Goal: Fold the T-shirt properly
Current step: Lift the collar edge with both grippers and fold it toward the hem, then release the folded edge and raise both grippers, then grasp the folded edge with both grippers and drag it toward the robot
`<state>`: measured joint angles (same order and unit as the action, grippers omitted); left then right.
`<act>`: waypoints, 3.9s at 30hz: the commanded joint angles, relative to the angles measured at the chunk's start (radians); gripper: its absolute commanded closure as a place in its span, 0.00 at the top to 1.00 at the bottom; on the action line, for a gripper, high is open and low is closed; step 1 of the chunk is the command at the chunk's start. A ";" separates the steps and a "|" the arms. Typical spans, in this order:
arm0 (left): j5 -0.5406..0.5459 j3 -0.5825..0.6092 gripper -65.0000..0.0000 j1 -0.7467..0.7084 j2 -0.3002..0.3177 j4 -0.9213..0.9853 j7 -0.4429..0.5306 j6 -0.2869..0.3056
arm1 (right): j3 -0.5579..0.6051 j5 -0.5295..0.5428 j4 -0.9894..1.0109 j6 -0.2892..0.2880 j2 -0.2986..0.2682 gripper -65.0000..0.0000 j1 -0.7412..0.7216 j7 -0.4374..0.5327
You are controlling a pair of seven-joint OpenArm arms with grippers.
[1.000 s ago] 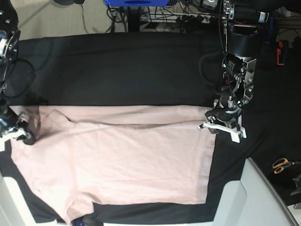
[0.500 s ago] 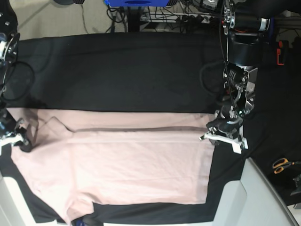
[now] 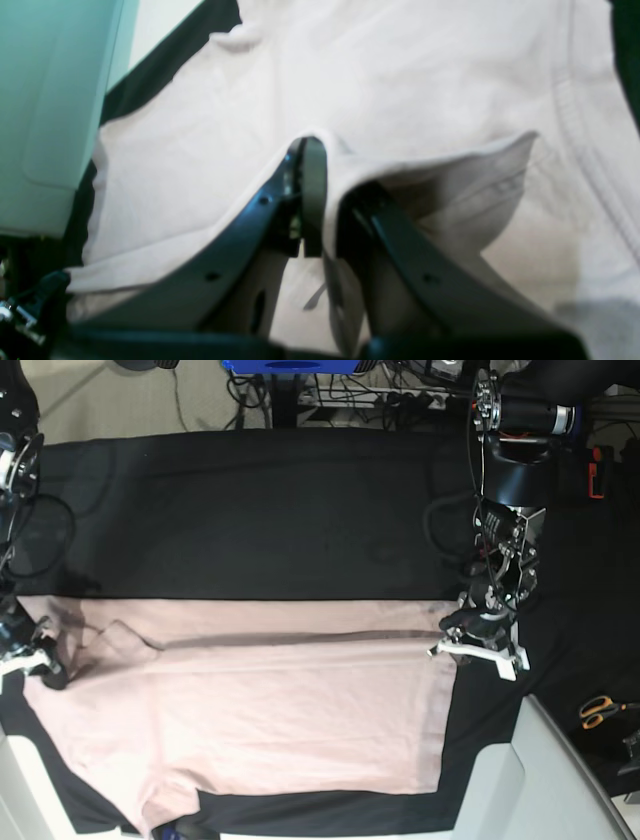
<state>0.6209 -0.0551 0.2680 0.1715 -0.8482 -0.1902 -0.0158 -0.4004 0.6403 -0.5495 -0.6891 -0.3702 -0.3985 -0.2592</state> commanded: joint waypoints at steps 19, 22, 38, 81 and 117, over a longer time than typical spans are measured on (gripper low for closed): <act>-0.002 0.001 0.33 -0.100 0.047 -0.365 -0.055 0.006 | -0.279 0.175 -0.378 0.243 0.010 0.61 0.186 -0.099; 0.001 -0.004 0.33 -0.218 0.093 -0.500 -0.136 0.006 | -0.418 0.255 -0.452 0.329 0.058 0.60 0.290 -0.187; 0.006 -0.154 0.33 -0.434 0.038 -0.550 -0.236 0.006 | -0.473 0.287 0.125 0.294 0.004 0.74 0.106 -0.110; 0.307 -0.210 0.70 -0.338 0.001 -0.309 -0.282 0.012 | -0.318 0.287 0.176 0.296 0.000 0.00 0.052 -0.045; 0.304 -0.208 0.58 -0.080 -0.083 -0.055 -0.216 0.012 | -0.317 0.287 0.174 0.294 -0.002 0.00 0.063 -0.045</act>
<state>0.9257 -0.2634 0.1829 0.0875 -0.9005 -0.3859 0.0074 -0.7177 0.9165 -0.3595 -0.3779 -0.3489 -0.3180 -0.3134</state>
